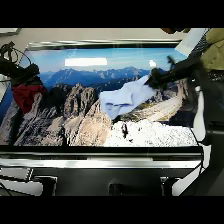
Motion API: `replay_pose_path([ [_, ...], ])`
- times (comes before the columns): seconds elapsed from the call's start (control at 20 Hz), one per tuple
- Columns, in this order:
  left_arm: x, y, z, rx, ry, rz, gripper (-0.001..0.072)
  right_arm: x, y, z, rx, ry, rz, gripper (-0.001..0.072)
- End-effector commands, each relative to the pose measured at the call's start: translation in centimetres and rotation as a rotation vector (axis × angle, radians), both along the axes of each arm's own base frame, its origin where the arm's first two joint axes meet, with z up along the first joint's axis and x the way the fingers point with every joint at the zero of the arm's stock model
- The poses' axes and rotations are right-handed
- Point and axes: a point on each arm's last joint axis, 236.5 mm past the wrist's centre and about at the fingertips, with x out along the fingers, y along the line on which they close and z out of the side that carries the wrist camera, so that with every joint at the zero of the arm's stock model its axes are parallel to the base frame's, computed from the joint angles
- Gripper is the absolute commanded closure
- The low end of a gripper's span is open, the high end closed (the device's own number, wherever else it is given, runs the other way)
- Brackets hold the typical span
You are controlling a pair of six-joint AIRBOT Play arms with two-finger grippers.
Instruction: Fold the clothes and pants, and hang the long-sleeved shirts on hangers.
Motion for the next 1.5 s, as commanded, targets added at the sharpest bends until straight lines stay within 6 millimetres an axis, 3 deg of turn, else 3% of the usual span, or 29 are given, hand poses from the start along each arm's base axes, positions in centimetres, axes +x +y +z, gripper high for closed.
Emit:
replay_pose_path([
  [0.0, -0.3, 0.0, -0.1, 0.003, 0.012, -0.013, 0.069, 2.4, -5.4, 6.0, 0.036, -0.059, -0.223, 0.0684],
  [0.25, -0.3, 0.0, -0.1, 0.003, 0.012, -0.013, 0.069, 4.2, -15.5, 12.4, 0.067, -0.206, -0.542, 0.0684],
  [0.45, -0.3, 0.0, -0.1, 0.003, 0.012, -0.012, 0.069, 4.4, -24.2, 16.6, 0.089, -0.33, -0.791, 0.0684],
  [0.75, -0.5, 0.0, -0.2, 0.002, 0.019, -0.014, 0.069, 1.8, -34.6, 17.2, 0.105, -0.345, -1.036, 0.0684],
  [0.85, -0.7, -0.1, -0.2, 0.002, 0.028, -0.017, 0.069, -0.1, -36.9, 15.4, 0.093, -0.261, -1.089, 0.0684],
  [0.95, -0.7, -0.1, -0.2, 0.002, 0.029, -0.017, 0.069, -2.8, -37.9, 12.0, 0.046, -0.122, -1.09, 0.0684],
  [1.15, -0.7, -0.1, -0.2, 0.002, 0.03, -0.017, 0.069, -10.5, -38.1, 4.3, -0.217, 0.238, -1.003, 0.0683],
  [1.3, -0.7, -0.1, -0.3, 0.002, 0.03, -0.018, 0.069, -15.3, -38.6, 1.0, -0.353, 0.423, -0.949, 0.0683],
  [1.45, -0.7, -0.1, -0.3, 0.002, 0.03, -0.018, 0.069, -18.4, -38.1, -1.4, -0.408, 0.542, -0.92, 0.0683],
])
